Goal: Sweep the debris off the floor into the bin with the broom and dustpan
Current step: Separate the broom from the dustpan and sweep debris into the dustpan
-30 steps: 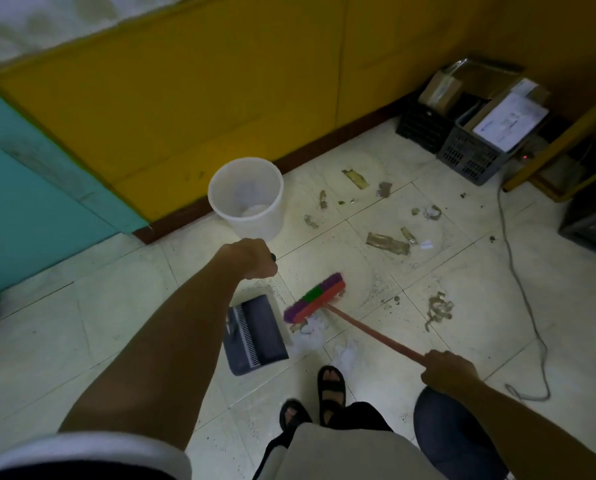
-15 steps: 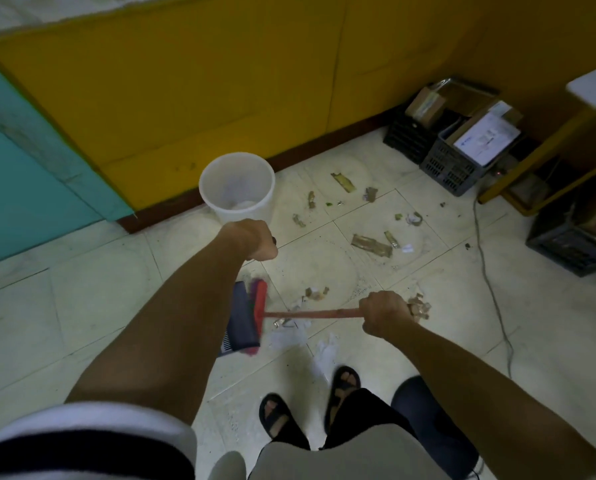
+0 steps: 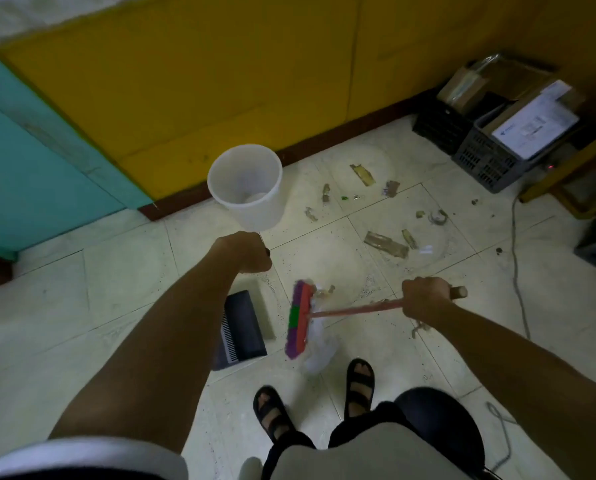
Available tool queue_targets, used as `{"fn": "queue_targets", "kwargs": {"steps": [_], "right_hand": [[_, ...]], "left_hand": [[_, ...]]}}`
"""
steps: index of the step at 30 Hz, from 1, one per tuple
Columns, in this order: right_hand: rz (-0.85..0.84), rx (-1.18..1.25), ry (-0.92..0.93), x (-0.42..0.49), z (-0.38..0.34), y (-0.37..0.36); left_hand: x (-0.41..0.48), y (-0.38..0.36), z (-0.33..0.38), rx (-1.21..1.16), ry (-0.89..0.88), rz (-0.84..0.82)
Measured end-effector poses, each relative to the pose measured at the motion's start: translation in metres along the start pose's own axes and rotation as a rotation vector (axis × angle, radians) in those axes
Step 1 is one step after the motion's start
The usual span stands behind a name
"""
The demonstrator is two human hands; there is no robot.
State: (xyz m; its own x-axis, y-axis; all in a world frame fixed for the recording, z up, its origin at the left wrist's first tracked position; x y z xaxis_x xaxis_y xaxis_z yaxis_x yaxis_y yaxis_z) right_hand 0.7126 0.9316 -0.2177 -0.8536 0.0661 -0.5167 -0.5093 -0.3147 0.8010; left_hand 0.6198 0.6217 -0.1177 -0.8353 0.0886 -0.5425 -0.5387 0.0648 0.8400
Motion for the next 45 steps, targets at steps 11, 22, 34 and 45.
{"fn": "queue_targets", "kwargs": {"steps": [11,22,34,45], "right_hand": [[0.169,-0.184,0.184,0.011,0.101,0.023],[0.107,-0.254,0.339,-0.056,-0.004,0.022],[0.099,-0.329,0.24,-0.018,0.036,-0.009],[0.194,-0.396,0.177,0.039,0.116,0.02]], "left_hand": [[-0.017,0.004,0.061,-0.041,-0.005,-0.011],[-0.044,-0.018,0.056,-0.002,-0.097,0.066],[-0.047,-0.03,0.054,-0.019,0.053,0.04],[-0.017,-0.002,0.083,-0.02,0.128,0.009]]}}
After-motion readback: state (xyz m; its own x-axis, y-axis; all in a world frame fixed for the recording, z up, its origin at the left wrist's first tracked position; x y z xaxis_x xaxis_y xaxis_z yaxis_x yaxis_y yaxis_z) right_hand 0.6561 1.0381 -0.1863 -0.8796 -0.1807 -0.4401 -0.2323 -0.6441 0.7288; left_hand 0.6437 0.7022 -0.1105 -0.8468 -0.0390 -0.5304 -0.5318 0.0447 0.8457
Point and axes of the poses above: each hand's wrist, its own x-axis towards the middle knuckle, its own y-axis out of the back of the hand, z = x × y, the point moved 3 cm from there along x, towards the middle knuckle, and after that the axes turned 9 degrees about z, right-handed, at the moved point
